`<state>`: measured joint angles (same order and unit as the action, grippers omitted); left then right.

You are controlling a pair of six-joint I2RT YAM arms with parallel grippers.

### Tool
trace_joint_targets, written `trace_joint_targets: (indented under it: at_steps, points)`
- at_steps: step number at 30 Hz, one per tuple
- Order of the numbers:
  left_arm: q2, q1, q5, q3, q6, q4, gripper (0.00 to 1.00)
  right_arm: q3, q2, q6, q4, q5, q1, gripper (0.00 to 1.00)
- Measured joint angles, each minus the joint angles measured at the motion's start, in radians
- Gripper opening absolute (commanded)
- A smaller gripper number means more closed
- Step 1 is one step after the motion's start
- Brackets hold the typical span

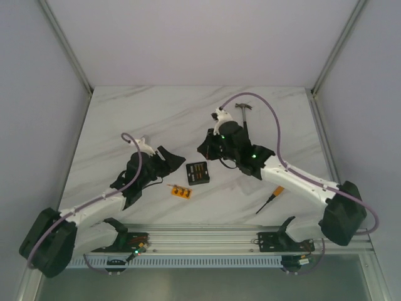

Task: Snap on the fuse box
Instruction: Install the fuse at the fuse box base.

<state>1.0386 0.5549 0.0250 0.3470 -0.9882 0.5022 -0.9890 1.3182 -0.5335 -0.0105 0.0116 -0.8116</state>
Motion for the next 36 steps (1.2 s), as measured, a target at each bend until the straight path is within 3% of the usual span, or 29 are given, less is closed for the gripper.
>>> trace_joint_targets:
  at_steps: [10,15,23,36]
  points:
    - [0.291,-0.033,0.157,0.123,0.095,-0.118,0.69,-0.294,0.318,0.079,0.481,-0.116,-0.006,0.00]
    - [0.330,-0.033,0.198,0.145,0.120,-0.138,0.57,-0.401,0.433,0.110,0.635,-0.138,-0.026,0.00]
    - [0.411,-0.033,0.237,0.160,0.130,-0.149,0.51,-0.537,0.561,0.130,0.763,-0.150,-0.073,0.00]
    - [0.471,-0.033,0.262,0.160,0.128,-0.158,0.43,-0.552,0.614,0.135,0.800,-0.162,-0.092,0.00]
